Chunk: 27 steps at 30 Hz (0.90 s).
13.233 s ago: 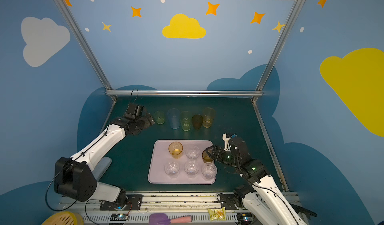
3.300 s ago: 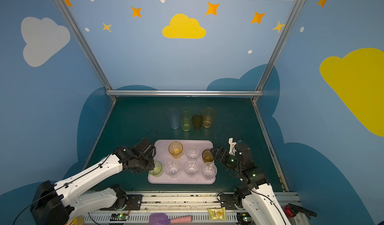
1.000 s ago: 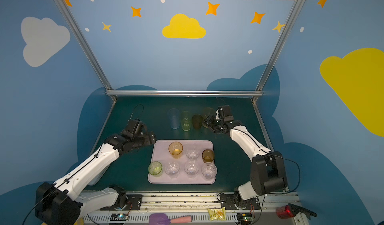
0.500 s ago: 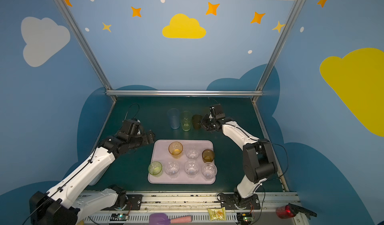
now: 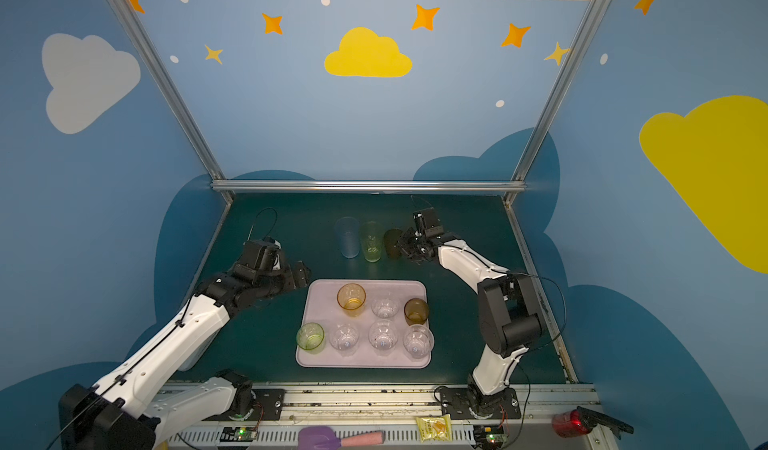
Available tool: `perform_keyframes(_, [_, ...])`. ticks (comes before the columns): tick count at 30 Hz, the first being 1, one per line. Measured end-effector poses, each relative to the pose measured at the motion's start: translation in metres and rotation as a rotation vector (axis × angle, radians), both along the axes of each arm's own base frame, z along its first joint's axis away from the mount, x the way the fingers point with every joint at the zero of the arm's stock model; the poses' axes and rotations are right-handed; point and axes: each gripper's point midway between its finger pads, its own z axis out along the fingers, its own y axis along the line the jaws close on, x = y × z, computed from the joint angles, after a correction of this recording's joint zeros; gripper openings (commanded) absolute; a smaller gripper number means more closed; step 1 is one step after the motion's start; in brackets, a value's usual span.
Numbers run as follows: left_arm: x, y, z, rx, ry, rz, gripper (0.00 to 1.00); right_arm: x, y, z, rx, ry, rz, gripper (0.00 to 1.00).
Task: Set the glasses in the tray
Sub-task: 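Reach the right gripper to the dark brown dimpled glass in the row, then lower the right gripper around the brown dimpled glass and close on it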
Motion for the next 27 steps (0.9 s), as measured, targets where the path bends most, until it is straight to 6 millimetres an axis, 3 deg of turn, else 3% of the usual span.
perform_keyframes(27, [0.002, -0.005, -0.010, -0.045, 0.049, -0.001, 1.00, 0.023, -0.003, -0.008, -0.025, -0.018, -0.072, 0.28])
